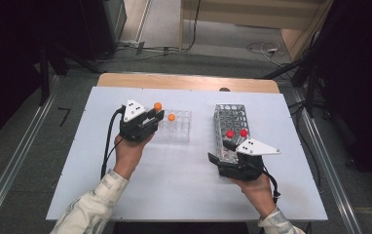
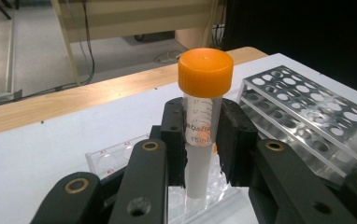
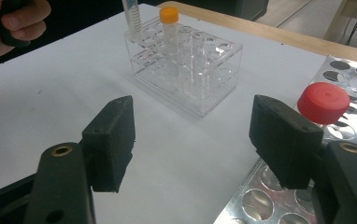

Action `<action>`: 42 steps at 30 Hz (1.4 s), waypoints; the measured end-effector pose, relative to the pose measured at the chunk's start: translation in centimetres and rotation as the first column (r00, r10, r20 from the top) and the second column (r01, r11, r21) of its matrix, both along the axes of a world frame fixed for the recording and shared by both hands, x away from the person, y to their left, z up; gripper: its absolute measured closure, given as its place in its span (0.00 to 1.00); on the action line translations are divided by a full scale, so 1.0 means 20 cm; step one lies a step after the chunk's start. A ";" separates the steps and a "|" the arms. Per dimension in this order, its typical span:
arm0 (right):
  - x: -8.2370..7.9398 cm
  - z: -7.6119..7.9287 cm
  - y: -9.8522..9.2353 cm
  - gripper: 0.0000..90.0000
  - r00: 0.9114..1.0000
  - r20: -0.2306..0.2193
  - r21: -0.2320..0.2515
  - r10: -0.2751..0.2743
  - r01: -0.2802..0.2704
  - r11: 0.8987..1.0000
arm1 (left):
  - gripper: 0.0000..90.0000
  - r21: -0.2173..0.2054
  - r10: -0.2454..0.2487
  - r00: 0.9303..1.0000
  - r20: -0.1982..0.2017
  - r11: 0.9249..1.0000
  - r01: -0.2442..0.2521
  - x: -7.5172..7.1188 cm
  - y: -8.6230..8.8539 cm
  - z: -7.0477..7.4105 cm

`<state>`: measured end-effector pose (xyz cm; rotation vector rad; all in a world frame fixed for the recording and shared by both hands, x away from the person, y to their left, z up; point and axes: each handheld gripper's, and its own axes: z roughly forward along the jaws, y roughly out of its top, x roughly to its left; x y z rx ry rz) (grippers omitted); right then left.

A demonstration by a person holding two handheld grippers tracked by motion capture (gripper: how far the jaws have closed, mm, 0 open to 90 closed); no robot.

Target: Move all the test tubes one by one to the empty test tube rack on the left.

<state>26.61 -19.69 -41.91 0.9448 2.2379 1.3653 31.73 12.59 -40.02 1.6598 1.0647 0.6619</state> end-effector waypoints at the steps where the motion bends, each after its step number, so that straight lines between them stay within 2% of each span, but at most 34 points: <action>1: 0.00 0.00 0.00 0.33 1.000 0.000 0.000 0.000 0.000 1.000 | 0.82 0.001 0.004 1.000 -0.001 1.000 -0.004 0.01 0.00 0.00; 6: 0.00 0.00 -0.01 0.33 1.000 -0.002 0.006 -0.003 0.003 1.000 | 0.82 0.009 0.030 0.999 0.015 0.999 -0.030 0.05 -0.02 -0.02; 13: 0.00 0.00 -0.01 0.33 1.000 0.001 0.004 -0.004 0.004 1.000 | 0.82 0.025 0.043 0.999 0.013 0.999 -0.043 0.10 -0.04 -0.06; 14: 0.00 0.00 -0.01 0.33 1.000 -0.001 0.005 -0.005 0.005 1.000 | 0.82 0.027 0.045 0.999 0.022 0.999 -0.045 0.10 -0.05 -0.07; 19: 0.00 0.00 -0.01 0.33 1.000 -0.002 0.005 -0.007 0.007 1.000 | 0.82 0.030 0.046 0.998 0.030 0.998 -0.047 0.11 -0.06 -0.08; 31: 0.00 0.00 -0.02 0.33 1.000 0.001 0.005 -0.010 0.010 1.000 | 0.82 0.055 0.044 0.999 0.014 0.998 -0.044 0.10 -0.08 -0.14; 42: 0.00 0.00 -0.02 0.33 1.000 0.002 0.000 -0.009 0.009 1.000 | 0.79 0.045 0.047 0.999 -0.008 0.998 -0.047 0.09 -0.07 -0.17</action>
